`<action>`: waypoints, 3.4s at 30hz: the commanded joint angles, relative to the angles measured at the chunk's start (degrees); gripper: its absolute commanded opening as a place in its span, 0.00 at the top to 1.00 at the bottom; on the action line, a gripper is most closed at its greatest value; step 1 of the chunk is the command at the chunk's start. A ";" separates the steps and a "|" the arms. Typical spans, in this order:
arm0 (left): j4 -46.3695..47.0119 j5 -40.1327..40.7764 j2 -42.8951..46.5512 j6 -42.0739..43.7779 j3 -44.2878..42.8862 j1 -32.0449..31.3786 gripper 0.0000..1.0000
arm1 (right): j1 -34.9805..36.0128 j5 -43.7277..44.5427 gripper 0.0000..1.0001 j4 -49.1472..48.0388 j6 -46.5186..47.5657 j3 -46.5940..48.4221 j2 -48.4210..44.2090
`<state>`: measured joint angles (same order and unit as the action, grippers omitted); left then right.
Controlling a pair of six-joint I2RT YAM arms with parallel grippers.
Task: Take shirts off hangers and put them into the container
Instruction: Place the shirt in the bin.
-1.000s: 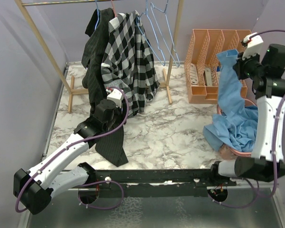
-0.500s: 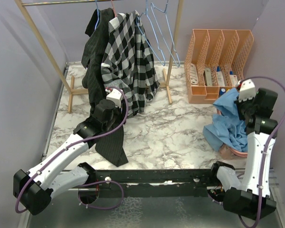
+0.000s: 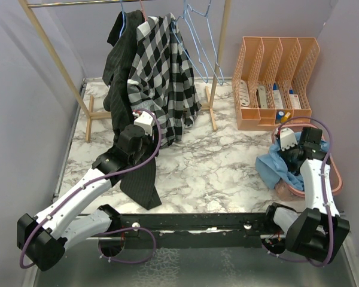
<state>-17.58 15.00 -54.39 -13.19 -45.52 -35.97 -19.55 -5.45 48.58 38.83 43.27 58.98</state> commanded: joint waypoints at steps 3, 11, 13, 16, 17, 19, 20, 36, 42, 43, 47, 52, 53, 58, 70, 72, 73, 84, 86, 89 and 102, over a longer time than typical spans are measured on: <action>0.84 -2.37 0.53 -0.60 0.43 0.35 0.35 | -1.63 -0.98 0.99 -4.02 -0.59 -3.36 6.96; 0.81 -4.68 -0.57 -0.86 0.41 0.46 0.35 | -12.24 -7.29 0.99 -6.71 2.30 -0.51 21.46; 0.85 -4.66 -0.54 -0.90 0.43 0.46 0.35 | -15.75 -9.25 0.99 -7.25 3.97 0.63 24.62; 0.97 -4.46 -0.44 -1.01 0.51 0.46 0.35 | -20.96 -15.31 0.93 -4.53 7.14 4.49 27.69; 1.08 -4.46 -0.45 -1.01 0.54 0.46 0.35 | -22.20 -17.29 0.88 -2.81 8.04 6.06 27.79; 1.23 -4.52 -0.53 -1.07 0.58 0.46 0.35 | -23.11 -20.21 0.77 0.07 9.74 9.02 26.45; 1.30 -4.61 -0.62 -1.12 0.66 0.46 0.35 | -23.16 -21.71 0.71 1.62 10.59 10.43 25.03; 1.76 -4.90 -1.17 -1.24 0.97 0.46 0.35 | -22.70 -37.45 0.35 28.97 15.31 47.18 12.79; 1.83 -4.68 -1.14 -1.29 0.90 0.46 0.35 | -6.67 -23.40 0.32 29.39 9.48 44.74 4.55; 1.90 -4.72 -1.29 -1.31 0.90 0.46 0.35 | -4.10 -20.93 0.32 28.97 7.63 44.07 3.63; 2.02 -5.01 -1.37 -1.37 0.92 0.46 0.35 | -0.24 -17.72 0.29 28.38 3.36 41.18 3.70; 2.37 -5.03 -0.96 -1.53 1.43 0.46 0.35 | 2.40 -14.76 0.28 23.22 0.49 37.58 2.79; 2.58 -5.05 -1.03 -1.57 1.46 0.46 0.35 | 4.10 -13.34 0.28 22.86 -0.03 37.11 3.21; 2.46 -5.06 -1.52 -1.24 1.27 0.46 0.35 | 17.78 0.25 0.26 16.77 -5.57 34.14 3.59; 1.82 -3.55 -1.54 -1.08 1.43 0.46 0.36 | 37.86 22.60 0.26 3.38 -9.94 25.35 6.70; 1.47 -3.28 -1.59 -0.96 1.28 0.46 0.36 | 37.92 24.93 0.25 2.15 -8.21 23.29 6.60; 1.41 -3.23 -1.53 -0.96 1.25 0.46 0.36 | 37.91 25.63 0.25 1.08 -7.32 21.70 6.40; 1.49 -3.87 -1.33 -0.96 1.34 0.45 0.36 | 37.92 33.38 0.31 -5.77 -1.06 11.61 7.27; 1.43 -3.98 -1.33 -0.90 1.32 0.46 0.35 | 37.92 33.40 0.33 -7.17 -0.22 10.80 6.32; 1.45 -4.19 -1.50 -0.93 1.37 0.46 0.36 | 37.92 36.18 0.38 -8.49 1.25 9.93 5.99; 1.17 -4.37 -1.20 -1.02 1.46 0.46 0.36 | 37.92 40.13 0.98 -11.43 1.33 7.40 6.47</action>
<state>-16.80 11.14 -55.94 -14.22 -44.23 -35.73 18.04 32.40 40.53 41.80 49.30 66.67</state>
